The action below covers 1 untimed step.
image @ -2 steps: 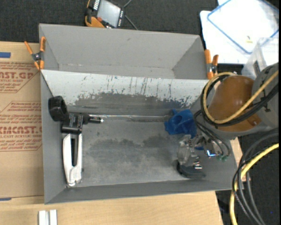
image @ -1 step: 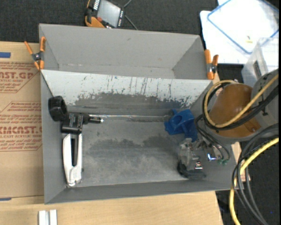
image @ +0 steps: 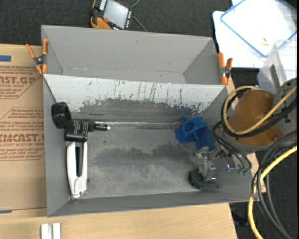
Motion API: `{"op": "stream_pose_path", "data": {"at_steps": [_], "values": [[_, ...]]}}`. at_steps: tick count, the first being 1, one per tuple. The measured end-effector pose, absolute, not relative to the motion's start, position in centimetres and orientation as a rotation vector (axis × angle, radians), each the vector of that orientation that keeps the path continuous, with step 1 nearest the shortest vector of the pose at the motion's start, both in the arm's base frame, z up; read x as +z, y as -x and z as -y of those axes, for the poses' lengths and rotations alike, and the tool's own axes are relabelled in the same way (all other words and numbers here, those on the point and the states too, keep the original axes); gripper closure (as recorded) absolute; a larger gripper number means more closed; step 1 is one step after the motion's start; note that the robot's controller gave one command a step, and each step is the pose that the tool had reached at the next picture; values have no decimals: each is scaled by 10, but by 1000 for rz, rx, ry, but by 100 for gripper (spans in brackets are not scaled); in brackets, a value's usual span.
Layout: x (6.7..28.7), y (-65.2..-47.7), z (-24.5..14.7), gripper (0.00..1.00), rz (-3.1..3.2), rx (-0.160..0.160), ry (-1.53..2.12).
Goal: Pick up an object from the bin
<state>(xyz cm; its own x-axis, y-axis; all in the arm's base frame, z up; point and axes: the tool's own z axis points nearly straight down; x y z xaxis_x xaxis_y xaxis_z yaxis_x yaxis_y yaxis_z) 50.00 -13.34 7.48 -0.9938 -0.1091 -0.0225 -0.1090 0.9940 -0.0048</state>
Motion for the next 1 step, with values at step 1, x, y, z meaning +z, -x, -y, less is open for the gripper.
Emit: {"op": "stream_pose_path", "data": {"at_steps": [1], "values": [[73,-511,142,0,-3114,-1,106]]}}
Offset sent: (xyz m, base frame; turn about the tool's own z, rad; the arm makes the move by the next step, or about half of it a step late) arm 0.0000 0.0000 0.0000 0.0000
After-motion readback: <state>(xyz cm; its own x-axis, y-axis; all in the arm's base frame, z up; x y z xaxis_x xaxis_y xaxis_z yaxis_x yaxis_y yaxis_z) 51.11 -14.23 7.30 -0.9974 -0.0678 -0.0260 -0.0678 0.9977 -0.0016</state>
